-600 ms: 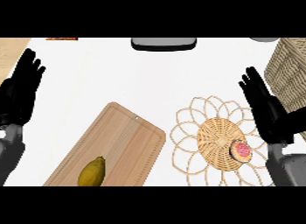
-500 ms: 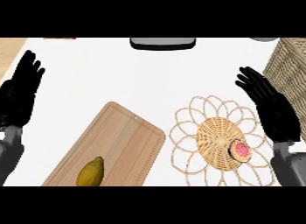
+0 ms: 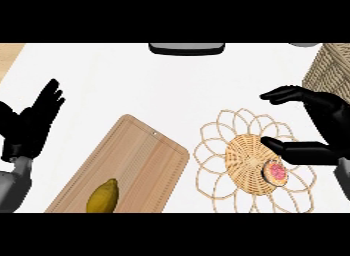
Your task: Pick the cupcake from the placemat and place it in the basket
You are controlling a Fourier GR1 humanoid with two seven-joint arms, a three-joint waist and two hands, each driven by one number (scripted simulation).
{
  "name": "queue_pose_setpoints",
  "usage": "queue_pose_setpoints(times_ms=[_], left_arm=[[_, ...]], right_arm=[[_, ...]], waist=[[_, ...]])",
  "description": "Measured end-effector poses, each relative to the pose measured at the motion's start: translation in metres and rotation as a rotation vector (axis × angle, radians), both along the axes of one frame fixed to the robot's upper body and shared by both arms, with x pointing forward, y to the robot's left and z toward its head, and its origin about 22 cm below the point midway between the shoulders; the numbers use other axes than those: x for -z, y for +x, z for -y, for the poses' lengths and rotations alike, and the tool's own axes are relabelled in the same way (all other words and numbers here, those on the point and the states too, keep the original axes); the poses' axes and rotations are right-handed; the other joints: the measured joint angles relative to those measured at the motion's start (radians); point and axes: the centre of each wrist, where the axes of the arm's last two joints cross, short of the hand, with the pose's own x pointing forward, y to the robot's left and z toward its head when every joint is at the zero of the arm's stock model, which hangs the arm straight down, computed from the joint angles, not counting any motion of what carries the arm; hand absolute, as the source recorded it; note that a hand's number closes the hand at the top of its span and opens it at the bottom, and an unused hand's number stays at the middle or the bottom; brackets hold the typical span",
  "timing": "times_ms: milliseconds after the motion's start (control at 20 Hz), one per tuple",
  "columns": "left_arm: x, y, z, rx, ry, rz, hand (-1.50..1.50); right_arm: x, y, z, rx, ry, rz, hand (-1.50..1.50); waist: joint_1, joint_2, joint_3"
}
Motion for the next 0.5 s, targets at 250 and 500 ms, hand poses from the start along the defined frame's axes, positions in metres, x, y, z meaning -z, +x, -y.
queue_pose_setpoints(times_ms=[250,500], left_arm=[[0.008,-0.004,-0.007,0.009,-0.005,-0.024,0.0],[0.013,-0.006,-0.013,0.005,-0.006,-0.039,0.0]], right_arm=[[0.013,-0.027,-0.057,0.031,-0.057,0.102,-1.5],[-0.029,-0.045,-0.073,0.094,-0.186,0.022,-1.5]], waist=[[-0.011,-0.004,-0.001],[-0.019,-0.008,-0.004]])
